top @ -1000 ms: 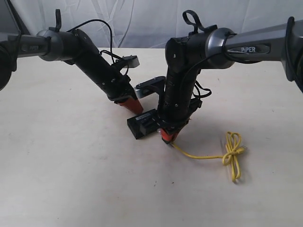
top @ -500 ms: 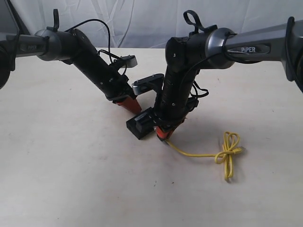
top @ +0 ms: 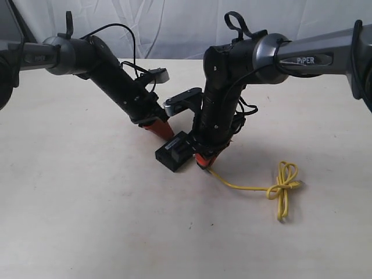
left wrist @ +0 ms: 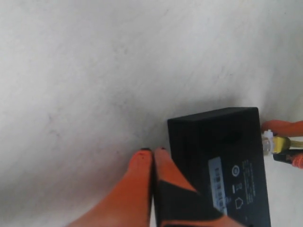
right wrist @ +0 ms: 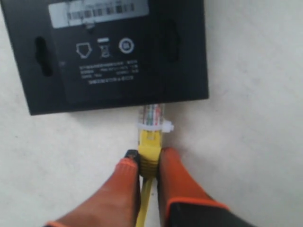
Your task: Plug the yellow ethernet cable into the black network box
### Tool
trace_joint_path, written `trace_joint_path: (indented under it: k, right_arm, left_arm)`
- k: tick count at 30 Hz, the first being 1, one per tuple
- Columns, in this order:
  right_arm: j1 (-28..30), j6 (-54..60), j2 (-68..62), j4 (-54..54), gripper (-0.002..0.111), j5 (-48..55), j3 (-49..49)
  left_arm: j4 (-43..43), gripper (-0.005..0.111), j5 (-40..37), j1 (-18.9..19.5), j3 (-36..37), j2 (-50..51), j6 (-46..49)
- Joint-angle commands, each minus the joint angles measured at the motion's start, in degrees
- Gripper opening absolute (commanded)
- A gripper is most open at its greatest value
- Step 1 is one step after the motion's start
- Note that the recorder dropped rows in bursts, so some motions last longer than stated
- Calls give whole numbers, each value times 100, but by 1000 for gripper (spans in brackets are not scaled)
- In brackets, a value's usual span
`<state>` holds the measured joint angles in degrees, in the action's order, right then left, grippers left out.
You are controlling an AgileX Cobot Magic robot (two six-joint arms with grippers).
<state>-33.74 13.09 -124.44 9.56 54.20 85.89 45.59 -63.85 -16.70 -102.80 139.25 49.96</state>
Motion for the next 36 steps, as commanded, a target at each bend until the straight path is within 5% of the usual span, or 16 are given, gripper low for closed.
trace_joint_path:
  k: [1, 29, 31, 36]
  right_arm:
    - [-93, 57, -13, 77, -1, -100, 48]
    - [-187, 1134, -198, -94, -1, 244, 75]
    - [-187, 2113, -198, 8, -1, 289, 75]
    - [44, 2216, -161, 309, -1, 441, 75]
  left_arm:
    - [256, 0, -186, -78, 1, 40, 23]
    - [233, 0, -211, -50, 1, 40, 156]
    - [233, 0, -244, -1, 1, 40, 158]
    - [220, 0, -311, -1, 1, 40, 580]
